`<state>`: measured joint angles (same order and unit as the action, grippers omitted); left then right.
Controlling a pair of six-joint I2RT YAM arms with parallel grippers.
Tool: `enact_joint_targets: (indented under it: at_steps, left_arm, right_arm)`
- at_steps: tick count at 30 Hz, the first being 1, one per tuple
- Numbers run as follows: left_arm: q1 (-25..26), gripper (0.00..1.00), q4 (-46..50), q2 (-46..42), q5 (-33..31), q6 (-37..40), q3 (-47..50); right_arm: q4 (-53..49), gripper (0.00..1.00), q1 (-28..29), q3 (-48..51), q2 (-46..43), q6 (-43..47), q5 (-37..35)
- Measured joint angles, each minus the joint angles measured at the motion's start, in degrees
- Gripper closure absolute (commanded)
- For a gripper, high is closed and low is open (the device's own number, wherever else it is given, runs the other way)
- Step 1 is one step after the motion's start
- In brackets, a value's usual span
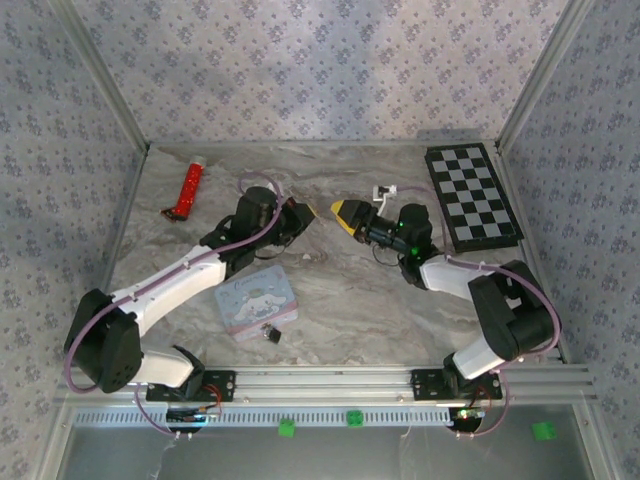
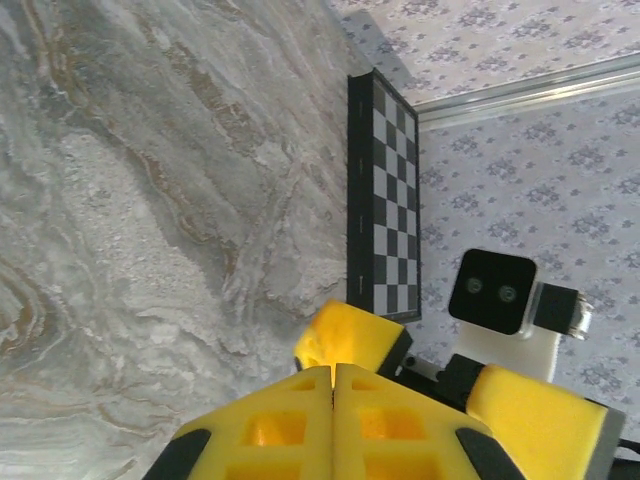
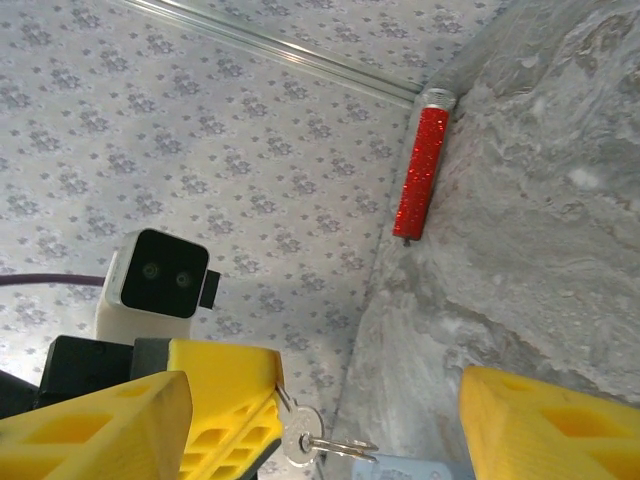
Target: Unlock the padlock with the key
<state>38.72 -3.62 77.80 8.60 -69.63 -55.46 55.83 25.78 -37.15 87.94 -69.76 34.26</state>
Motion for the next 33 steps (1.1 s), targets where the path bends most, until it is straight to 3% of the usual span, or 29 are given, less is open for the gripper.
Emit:
enact_joint_targets:
  at_steps: [11, 21, 33]
  left_arm:
    - [0.0, 1.00, -2.2, 0.3, 0.8, -1.0, -0.5]
    - [0.0, 1.00, -2.8, 0.3, 0.7, -1.4, -0.6]
    - [-0.1, 1.00, -2.6, -0.3, -0.8, -1.4, -0.6]
  right_arm:
    - [4.0, 0.33, 4.2, -2.0, 2.4, -3.8, -0.5]
    - [7.3, 0.52, 3.6, -2.0, 2.9, -6.3, -0.6]
    - [9.2, 0.59, 3.1, -2.0, 3.4, -8.1, 0.7]
